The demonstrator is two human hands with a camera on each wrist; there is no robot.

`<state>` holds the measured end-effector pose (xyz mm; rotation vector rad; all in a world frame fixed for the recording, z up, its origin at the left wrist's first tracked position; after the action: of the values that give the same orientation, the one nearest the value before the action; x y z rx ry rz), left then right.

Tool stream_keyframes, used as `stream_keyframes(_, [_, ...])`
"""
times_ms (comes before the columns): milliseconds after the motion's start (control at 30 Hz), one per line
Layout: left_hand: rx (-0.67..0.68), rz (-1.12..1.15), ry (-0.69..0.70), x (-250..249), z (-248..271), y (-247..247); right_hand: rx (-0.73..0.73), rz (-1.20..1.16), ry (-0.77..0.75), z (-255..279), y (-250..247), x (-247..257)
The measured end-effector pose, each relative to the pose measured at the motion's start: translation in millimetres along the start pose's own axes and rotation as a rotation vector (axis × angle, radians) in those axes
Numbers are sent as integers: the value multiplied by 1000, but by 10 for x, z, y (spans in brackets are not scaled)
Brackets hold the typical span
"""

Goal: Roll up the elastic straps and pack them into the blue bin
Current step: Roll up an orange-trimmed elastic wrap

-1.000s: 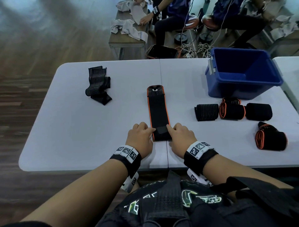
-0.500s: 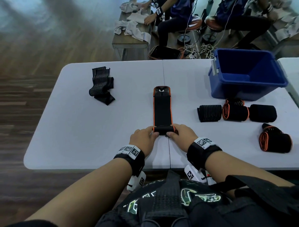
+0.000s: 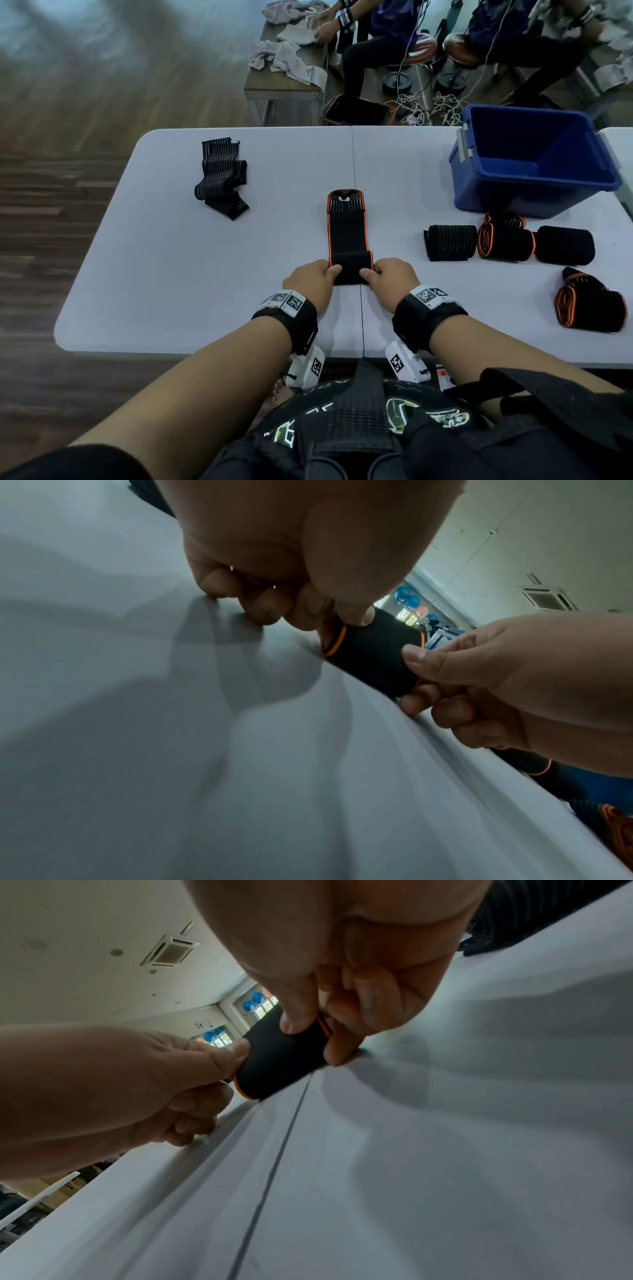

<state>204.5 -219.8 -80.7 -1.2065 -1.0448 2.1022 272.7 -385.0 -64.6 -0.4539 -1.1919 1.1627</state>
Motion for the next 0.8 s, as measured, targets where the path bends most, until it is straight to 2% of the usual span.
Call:
stream_keyframes(267, [88,-79,-103,4,-171,-28,51,120,131,-122,-25,57])
stream_keyframes(567, [113,-191,-120,-54,-188,-119,80,207,117,-161,-68,115])
stream_keyframes(667, [38,-263,-76,-121,-154,-231,-7,159,38,-115,-121,151])
stream_keyframes(733, [-76,-284,3,-175,-125,-345,-70,166,-45,-72,-148,199])
stream_keyframes(800, [-131,-317,99,-234,-97,-387,-108,211,-133,-46,-147,257])
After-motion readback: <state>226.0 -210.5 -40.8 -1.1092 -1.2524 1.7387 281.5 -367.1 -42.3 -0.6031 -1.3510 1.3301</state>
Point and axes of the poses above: each hand's wrist, its own z-axis away from the middle knuckle, its own y-axis out of the palm, x = y × z, the point moved 7 cm from there along -z, towards the middle knuckle, and after that the axes turned 4 degrees about -x, right-handed, at the moved point
